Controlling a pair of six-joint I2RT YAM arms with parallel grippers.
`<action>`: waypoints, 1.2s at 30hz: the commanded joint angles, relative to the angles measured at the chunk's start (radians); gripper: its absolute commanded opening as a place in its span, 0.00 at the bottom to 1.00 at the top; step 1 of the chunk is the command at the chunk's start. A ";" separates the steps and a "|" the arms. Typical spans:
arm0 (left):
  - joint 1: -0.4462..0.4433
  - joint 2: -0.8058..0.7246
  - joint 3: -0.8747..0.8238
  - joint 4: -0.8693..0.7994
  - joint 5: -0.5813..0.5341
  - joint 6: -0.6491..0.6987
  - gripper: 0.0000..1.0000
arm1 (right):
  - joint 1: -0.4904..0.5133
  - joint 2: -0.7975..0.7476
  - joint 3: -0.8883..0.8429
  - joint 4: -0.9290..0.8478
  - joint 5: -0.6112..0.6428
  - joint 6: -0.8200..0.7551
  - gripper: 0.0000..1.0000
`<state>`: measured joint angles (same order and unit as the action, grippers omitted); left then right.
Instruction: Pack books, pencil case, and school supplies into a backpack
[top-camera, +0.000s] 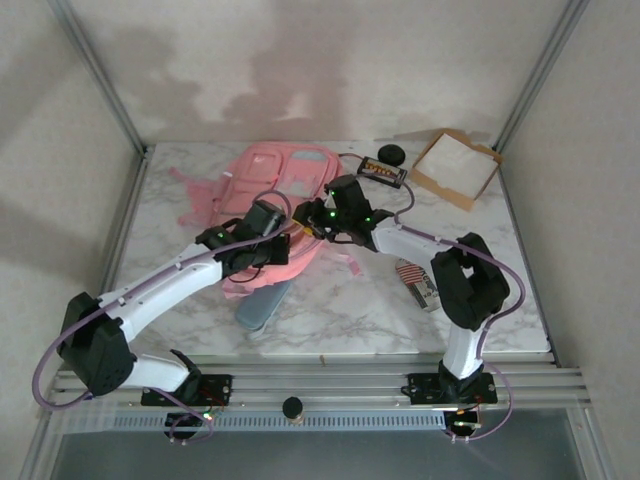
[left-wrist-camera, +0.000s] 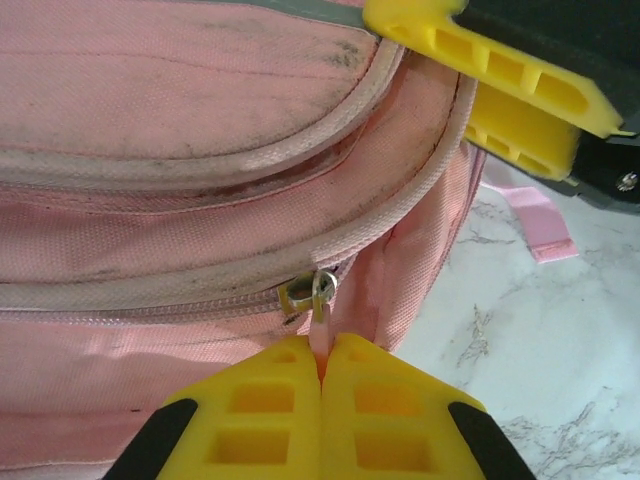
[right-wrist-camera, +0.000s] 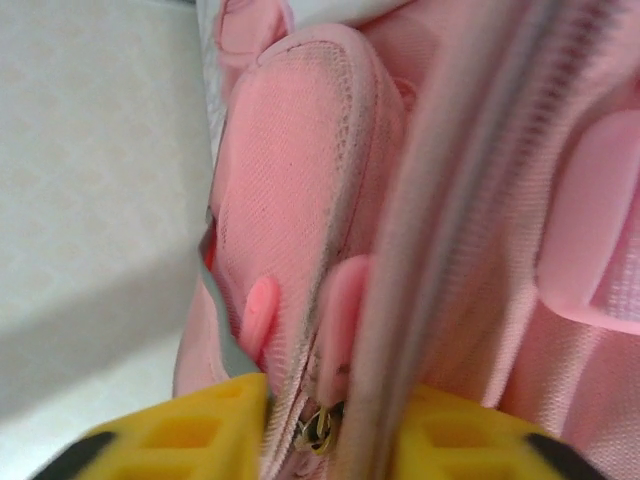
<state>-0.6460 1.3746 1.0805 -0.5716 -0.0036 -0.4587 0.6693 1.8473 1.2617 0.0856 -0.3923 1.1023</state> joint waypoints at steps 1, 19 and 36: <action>-0.007 0.000 0.048 0.092 -0.006 0.037 0.00 | 0.003 0.055 0.061 0.035 0.072 -0.003 0.12; 0.313 -0.170 -0.142 -0.087 -0.177 0.037 0.00 | -0.161 0.083 0.265 -0.096 -0.054 -0.117 0.00; 0.343 -0.153 -0.140 0.111 0.026 0.112 0.00 | -0.088 -0.036 0.315 -0.389 0.002 -0.640 0.50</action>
<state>-0.2985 1.2613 0.9463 -0.5156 -0.0208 -0.3710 0.5388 1.9076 1.5257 -0.2146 -0.4614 0.6777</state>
